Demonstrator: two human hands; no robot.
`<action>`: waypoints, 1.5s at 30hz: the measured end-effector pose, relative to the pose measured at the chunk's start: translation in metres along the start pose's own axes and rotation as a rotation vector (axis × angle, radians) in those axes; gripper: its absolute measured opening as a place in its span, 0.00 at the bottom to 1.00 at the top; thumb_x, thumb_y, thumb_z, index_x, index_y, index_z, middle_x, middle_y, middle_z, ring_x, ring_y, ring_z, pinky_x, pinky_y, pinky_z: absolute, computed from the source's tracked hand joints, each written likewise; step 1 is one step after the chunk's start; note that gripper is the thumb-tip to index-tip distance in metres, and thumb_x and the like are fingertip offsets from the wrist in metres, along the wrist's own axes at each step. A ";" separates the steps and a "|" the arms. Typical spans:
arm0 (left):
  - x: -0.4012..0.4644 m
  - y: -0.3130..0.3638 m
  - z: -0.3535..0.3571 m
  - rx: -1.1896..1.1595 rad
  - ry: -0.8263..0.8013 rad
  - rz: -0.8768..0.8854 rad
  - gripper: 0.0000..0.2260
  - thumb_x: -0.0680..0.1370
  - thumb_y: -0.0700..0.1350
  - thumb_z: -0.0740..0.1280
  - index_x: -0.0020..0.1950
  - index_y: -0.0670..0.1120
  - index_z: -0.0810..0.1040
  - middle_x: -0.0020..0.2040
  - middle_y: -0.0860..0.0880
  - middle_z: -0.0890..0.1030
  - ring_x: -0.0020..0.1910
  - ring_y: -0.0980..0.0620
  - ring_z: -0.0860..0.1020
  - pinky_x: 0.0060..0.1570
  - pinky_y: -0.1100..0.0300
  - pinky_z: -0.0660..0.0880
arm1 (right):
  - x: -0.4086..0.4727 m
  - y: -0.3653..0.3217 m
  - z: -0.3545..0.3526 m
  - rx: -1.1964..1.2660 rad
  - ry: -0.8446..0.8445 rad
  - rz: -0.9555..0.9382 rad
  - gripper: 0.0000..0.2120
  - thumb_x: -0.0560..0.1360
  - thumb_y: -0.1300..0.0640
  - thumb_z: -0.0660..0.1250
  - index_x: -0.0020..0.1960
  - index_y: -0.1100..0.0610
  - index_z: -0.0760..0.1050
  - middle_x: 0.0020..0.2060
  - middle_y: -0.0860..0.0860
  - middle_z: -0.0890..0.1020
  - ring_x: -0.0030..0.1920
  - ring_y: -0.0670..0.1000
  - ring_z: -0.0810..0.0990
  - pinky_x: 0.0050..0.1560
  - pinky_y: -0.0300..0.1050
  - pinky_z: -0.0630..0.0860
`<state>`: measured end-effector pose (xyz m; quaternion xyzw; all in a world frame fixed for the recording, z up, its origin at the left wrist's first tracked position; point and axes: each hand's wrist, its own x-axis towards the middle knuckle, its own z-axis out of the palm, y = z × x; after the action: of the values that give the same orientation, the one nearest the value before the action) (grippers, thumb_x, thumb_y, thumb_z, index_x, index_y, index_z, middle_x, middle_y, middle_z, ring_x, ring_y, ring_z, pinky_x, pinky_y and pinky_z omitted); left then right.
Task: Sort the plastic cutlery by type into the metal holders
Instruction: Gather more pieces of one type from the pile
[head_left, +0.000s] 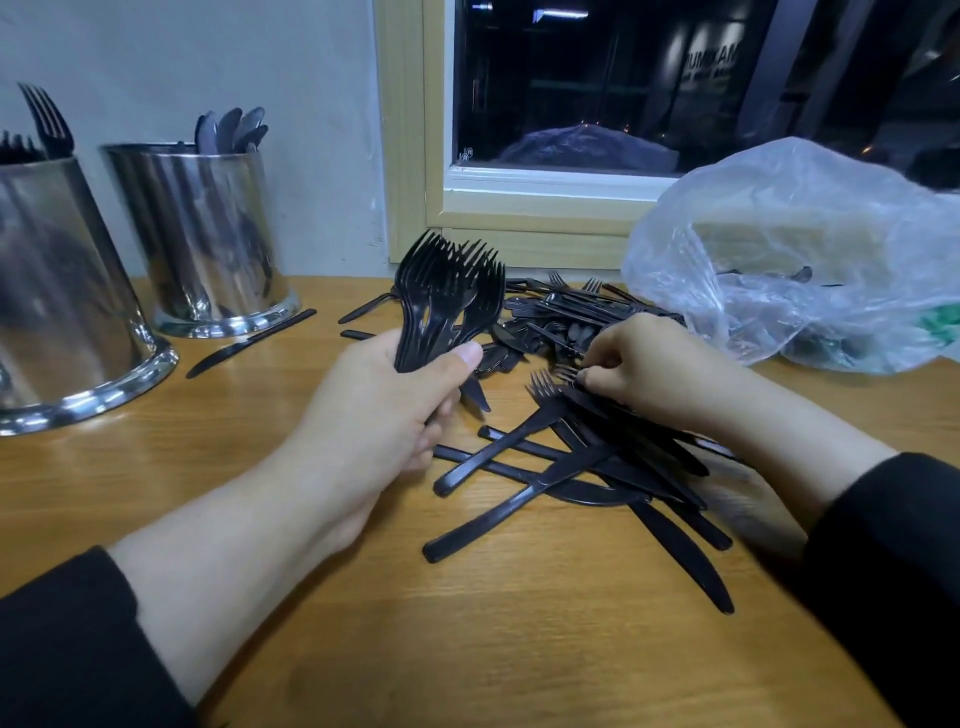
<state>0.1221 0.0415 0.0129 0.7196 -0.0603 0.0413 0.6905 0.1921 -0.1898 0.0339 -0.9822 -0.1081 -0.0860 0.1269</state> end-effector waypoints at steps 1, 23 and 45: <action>0.000 0.000 0.000 -0.005 0.000 0.003 0.11 0.80 0.50 0.70 0.43 0.48 0.73 0.32 0.50 0.70 0.26 0.54 0.64 0.25 0.62 0.62 | 0.001 0.000 -0.001 0.045 0.055 0.008 0.05 0.76 0.54 0.69 0.43 0.52 0.83 0.38 0.49 0.83 0.42 0.51 0.81 0.40 0.42 0.70; -0.011 0.006 0.015 -0.065 -0.125 0.052 0.11 0.82 0.50 0.66 0.53 0.43 0.78 0.37 0.43 0.82 0.28 0.47 0.77 0.34 0.50 0.77 | -0.021 -0.040 -0.009 1.126 0.081 -0.218 0.08 0.79 0.60 0.69 0.44 0.64 0.78 0.36 0.56 0.84 0.35 0.51 0.79 0.39 0.46 0.75; -0.004 0.002 0.005 -0.048 0.017 0.006 0.15 0.81 0.52 0.68 0.51 0.39 0.75 0.30 0.51 0.68 0.26 0.53 0.64 0.24 0.60 0.63 | -0.005 0.017 -0.012 0.468 -0.163 -0.050 0.03 0.76 0.56 0.73 0.44 0.55 0.82 0.33 0.48 0.82 0.30 0.43 0.74 0.32 0.33 0.69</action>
<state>0.1183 0.0364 0.0138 0.7021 -0.0575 0.0481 0.7081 0.1898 -0.2097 0.0408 -0.9269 -0.1592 0.0177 0.3395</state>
